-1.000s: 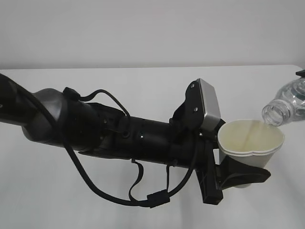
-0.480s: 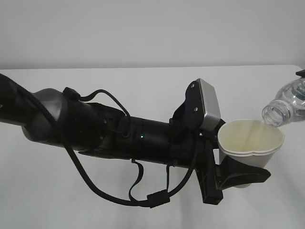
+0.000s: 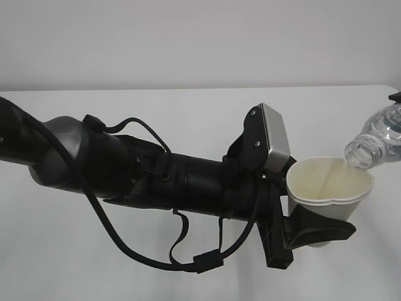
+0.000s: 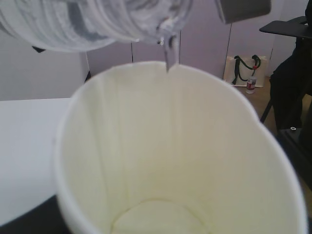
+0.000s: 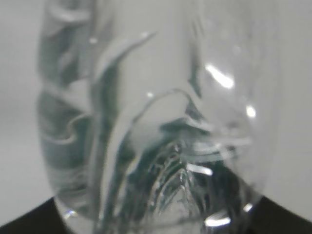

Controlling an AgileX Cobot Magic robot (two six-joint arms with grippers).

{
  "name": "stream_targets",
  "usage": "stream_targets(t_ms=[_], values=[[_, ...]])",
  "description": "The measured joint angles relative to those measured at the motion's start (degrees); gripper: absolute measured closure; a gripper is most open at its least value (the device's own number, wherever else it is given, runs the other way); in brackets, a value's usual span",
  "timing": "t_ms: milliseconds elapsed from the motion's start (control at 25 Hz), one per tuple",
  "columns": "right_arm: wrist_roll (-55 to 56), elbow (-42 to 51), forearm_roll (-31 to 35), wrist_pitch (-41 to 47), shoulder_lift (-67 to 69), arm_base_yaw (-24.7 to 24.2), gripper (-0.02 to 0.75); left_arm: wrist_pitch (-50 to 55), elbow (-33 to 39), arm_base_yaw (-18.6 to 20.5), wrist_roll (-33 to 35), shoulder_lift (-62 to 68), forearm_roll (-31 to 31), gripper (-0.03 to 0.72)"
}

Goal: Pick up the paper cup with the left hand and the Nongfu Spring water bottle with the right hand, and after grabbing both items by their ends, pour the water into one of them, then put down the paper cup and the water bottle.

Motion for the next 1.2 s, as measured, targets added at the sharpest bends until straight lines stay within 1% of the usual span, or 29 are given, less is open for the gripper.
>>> stream_targets(t_ms=[1200], values=[[0.0, 0.0, -0.3, 0.0, 0.0, 0.0, 0.337, 0.0, 0.0, 0.0, 0.0, 0.0, 0.0, 0.258]])
